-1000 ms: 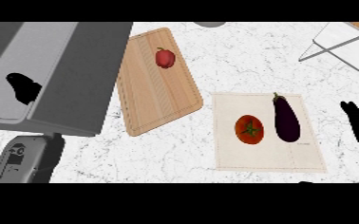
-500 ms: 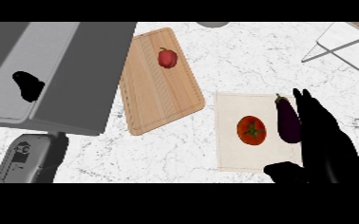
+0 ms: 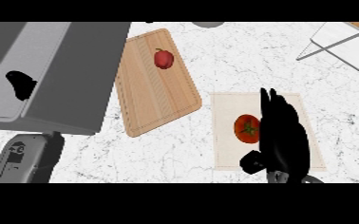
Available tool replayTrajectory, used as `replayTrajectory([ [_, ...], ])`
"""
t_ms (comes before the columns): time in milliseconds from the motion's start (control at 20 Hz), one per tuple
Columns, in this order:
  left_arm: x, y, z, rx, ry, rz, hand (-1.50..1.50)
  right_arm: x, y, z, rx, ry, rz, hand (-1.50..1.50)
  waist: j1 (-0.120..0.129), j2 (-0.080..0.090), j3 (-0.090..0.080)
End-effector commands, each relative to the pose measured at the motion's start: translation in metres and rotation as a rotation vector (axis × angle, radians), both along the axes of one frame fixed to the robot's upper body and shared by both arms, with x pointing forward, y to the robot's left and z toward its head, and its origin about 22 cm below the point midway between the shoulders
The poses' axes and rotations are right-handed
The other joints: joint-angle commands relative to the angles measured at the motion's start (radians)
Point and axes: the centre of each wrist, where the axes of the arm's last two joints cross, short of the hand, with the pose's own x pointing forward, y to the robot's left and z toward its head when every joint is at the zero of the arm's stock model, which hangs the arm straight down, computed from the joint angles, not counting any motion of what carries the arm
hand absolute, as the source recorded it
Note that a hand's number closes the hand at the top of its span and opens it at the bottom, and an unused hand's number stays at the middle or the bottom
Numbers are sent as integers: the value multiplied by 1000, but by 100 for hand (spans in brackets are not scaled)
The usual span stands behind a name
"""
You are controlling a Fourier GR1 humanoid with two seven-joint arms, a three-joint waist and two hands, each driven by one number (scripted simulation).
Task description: Pick the tomato from the placemat and place it in the tiered shelf
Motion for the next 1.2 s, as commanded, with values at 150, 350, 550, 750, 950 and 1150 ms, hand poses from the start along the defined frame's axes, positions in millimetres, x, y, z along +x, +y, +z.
replayTrajectory([
  [150,-4,4,-7,-2,7,31,0,5,31,-1,-89,131,-176,-150,-18,-3,2],
  [350,-6,7,-3,10,3,8,0,7,53,-13,-92,150,-185,-150,-12,-2,3],
  [550,-18,2,-8,-6,-6,9,0,16,48,-29,-68,118,-190,-150,-10,-3,4],
  [750,-8,-1,2,-10,2,18,0,21,34,-18,-77,127,-193,-150,-20,-3,4],
  [950,-6,4,7,-1,-10,21,0,13,45,-36,-61,119,-189,-150,-19,-2,4],
  [1150,-4,2,9,-5,11,7,0,29,41,-41,-36,132,-208,-150,-17,-1,4],
])
